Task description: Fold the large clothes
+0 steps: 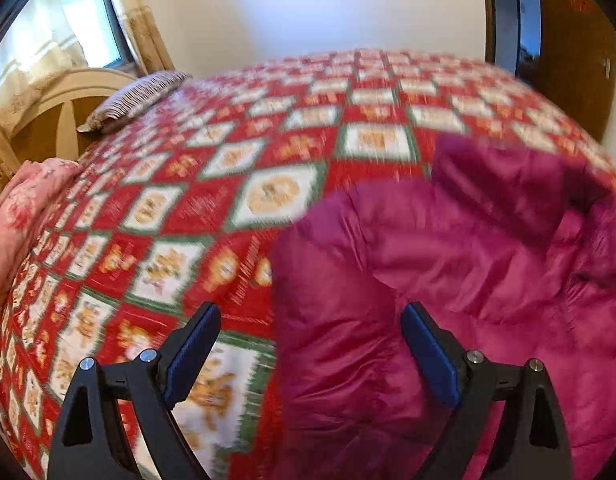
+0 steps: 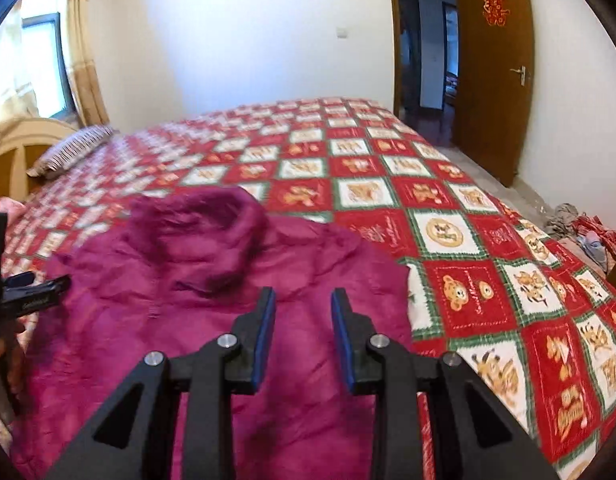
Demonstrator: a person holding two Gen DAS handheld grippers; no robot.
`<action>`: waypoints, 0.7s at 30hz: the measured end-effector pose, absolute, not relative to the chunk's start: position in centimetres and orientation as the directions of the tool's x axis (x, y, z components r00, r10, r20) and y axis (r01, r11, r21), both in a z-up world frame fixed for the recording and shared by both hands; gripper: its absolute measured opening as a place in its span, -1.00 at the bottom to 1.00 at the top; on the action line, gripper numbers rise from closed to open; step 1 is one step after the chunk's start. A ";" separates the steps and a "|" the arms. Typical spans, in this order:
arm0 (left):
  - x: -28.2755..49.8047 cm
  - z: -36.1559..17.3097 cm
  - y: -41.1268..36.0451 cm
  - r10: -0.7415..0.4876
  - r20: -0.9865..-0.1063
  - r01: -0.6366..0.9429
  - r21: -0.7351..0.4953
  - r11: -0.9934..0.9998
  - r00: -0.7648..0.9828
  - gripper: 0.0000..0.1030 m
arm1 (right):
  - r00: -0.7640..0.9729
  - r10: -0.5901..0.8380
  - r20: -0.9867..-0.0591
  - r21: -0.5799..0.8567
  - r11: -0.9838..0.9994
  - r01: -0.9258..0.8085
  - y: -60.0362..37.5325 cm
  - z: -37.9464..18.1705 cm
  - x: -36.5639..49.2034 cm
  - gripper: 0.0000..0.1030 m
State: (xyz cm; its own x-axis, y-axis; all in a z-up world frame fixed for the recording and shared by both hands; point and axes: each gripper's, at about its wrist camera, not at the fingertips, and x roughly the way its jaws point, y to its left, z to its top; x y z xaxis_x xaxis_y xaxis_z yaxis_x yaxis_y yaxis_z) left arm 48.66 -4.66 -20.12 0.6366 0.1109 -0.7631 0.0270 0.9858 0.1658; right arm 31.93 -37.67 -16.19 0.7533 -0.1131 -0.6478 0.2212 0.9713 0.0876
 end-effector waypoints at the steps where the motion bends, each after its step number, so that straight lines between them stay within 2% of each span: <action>1: 48.7 -21.0 -5.1 0.112 -0.767 0.035 0.173 0.984 0.631 0.79 | 0.735 -0.109 -0.669 0.081 0.972 0.219 -38.1 -17.2 32.7 -0.40; 7: 48.4 -22.8 -6.2 0.128 -0.756 0.033 0.194 0.980 0.642 0.80 | 0.699 -0.085 -0.710 0.089 0.974 0.210 -39.1 -20.6 33.0 -0.40; 16: 48.1 -23.1 -6.9 0.164 -0.726 0.017 0.234 0.972 0.667 0.81 | 0.689 -0.070 -0.722 0.102 0.973 0.206 -39.2 -21.8 33.2 -0.39; 21: 48.2 -23.1 -6.3 0.130 -0.745 0.020 0.189 0.982 0.655 0.82 | 0.685 -0.078 -0.724 0.089 0.975 0.205 -39.1 -22.1 33.3 -0.39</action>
